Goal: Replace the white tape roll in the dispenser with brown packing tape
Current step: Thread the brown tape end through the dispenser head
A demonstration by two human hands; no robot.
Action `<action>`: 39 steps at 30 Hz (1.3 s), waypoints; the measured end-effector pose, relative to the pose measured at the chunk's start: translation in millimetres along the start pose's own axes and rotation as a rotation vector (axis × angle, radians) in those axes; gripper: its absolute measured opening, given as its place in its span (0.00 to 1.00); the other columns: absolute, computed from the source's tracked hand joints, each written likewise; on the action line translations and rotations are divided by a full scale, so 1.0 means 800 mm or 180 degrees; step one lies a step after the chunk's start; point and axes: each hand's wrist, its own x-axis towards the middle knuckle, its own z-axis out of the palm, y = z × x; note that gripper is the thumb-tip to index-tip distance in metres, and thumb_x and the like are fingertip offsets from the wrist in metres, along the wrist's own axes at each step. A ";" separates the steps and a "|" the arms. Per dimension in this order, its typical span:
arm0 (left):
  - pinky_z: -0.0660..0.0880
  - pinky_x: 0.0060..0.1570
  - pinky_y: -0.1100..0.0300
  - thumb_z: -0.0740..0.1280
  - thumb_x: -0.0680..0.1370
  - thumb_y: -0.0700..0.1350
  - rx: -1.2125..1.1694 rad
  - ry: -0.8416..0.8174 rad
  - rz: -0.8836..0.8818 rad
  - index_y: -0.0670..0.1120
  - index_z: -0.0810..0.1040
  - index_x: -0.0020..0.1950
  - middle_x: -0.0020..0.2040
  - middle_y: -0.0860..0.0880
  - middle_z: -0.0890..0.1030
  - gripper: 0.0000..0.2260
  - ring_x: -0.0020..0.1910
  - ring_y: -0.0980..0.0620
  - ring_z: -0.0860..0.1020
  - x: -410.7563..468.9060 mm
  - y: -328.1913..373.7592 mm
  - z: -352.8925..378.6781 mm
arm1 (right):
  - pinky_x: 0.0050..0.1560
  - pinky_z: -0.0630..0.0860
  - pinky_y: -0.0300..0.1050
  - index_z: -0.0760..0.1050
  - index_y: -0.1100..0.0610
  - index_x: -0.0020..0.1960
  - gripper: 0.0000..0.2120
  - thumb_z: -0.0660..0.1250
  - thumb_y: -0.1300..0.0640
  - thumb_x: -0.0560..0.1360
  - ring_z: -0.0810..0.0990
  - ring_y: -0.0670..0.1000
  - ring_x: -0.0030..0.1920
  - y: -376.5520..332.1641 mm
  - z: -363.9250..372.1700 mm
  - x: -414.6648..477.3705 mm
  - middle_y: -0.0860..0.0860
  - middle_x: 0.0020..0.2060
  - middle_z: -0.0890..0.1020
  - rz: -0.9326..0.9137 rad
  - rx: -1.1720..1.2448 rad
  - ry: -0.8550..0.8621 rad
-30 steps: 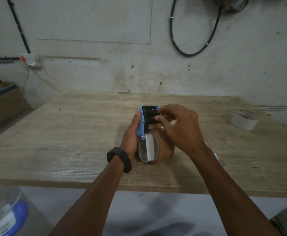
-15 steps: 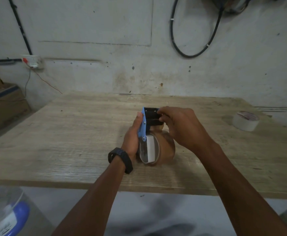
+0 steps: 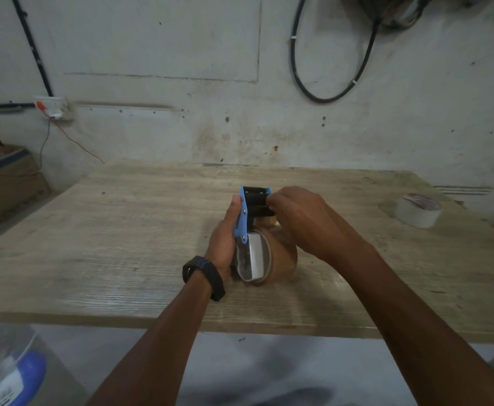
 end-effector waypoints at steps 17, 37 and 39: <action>0.74 0.65 0.39 0.62 0.68 0.75 0.0078 0.0024 -0.0265 0.52 0.82 0.61 0.57 0.41 0.85 0.34 0.57 0.39 0.83 0.002 -0.005 0.000 | 0.49 0.78 0.46 0.77 0.58 0.56 0.08 0.61 0.59 0.82 0.79 0.51 0.46 -0.004 -0.019 0.000 0.52 0.48 0.82 0.0401 0.0578 -0.0053; 0.77 0.62 0.43 0.57 0.68 0.73 0.0320 0.0075 -0.0187 0.56 0.81 0.58 0.53 0.44 0.86 0.30 0.53 0.44 0.85 0.003 0.004 0.005 | 0.46 0.79 0.44 0.79 0.55 0.55 0.10 0.68 0.65 0.76 0.75 0.48 0.38 -0.011 -0.025 0.013 0.52 0.43 0.81 0.0559 -0.0178 -0.0380; 0.75 0.64 0.41 0.57 0.68 0.74 0.0357 0.0022 -0.0188 0.56 0.81 0.59 0.55 0.43 0.86 0.31 0.55 0.43 0.84 0.002 0.005 0.006 | 0.44 0.80 0.44 0.79 0.56 0.55 0.09 0.68 0.65 0.76 0.75 0.49 0.38 -0.013 -0.025 0.015 0.53 0.43 0.81 0.0617 -0.0144 -0.0394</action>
